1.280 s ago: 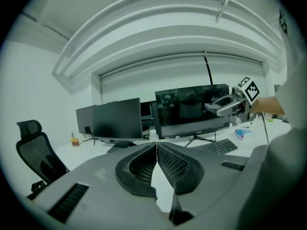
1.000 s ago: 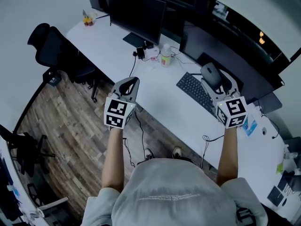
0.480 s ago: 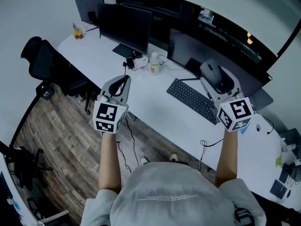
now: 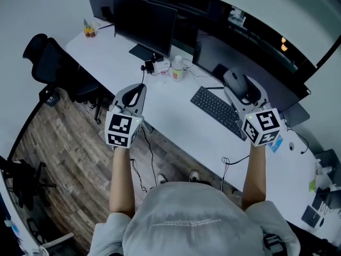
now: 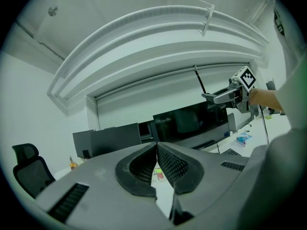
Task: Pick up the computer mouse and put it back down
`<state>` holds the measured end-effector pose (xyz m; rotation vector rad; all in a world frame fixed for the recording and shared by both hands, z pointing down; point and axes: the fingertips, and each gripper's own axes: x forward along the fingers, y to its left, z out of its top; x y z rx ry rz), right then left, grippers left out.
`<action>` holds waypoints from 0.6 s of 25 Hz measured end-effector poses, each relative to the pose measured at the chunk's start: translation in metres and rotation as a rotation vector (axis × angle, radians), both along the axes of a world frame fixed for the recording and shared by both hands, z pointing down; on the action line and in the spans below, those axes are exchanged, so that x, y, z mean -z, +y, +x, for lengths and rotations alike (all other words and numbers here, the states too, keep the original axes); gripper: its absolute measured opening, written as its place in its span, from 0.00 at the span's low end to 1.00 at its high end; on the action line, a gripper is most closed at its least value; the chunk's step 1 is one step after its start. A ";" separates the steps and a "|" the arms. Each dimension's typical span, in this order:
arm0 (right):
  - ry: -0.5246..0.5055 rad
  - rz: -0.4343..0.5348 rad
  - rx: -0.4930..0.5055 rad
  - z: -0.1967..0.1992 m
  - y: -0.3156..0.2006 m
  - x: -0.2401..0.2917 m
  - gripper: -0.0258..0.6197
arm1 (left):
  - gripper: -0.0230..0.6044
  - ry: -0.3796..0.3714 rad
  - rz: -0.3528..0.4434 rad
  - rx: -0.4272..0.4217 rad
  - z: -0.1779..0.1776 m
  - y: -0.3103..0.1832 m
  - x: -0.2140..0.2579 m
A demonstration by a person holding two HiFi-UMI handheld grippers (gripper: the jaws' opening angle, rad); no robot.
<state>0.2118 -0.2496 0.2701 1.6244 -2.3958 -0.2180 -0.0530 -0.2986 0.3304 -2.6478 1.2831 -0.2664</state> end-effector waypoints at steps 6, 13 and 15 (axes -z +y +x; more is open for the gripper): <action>0.000 -0.045 -0.005 -0.026 -0.021 -0.021 0.49 | 0.06 -0.013 -0.060 0.019 -0.033 -0.009 -0.028; 0.037 -0.137 0.031 -0.063 -0.051 -0.075 0.49 | 0.06 -0.019 -0.161 0.032 -0.066 -0.016 -0.081; 0.057 -0.168 0.053 -0.072 -0.062 -0.092 0.49 | 0.06 -0.014 -0.194 0.046 -0.073 -0.019 -0.095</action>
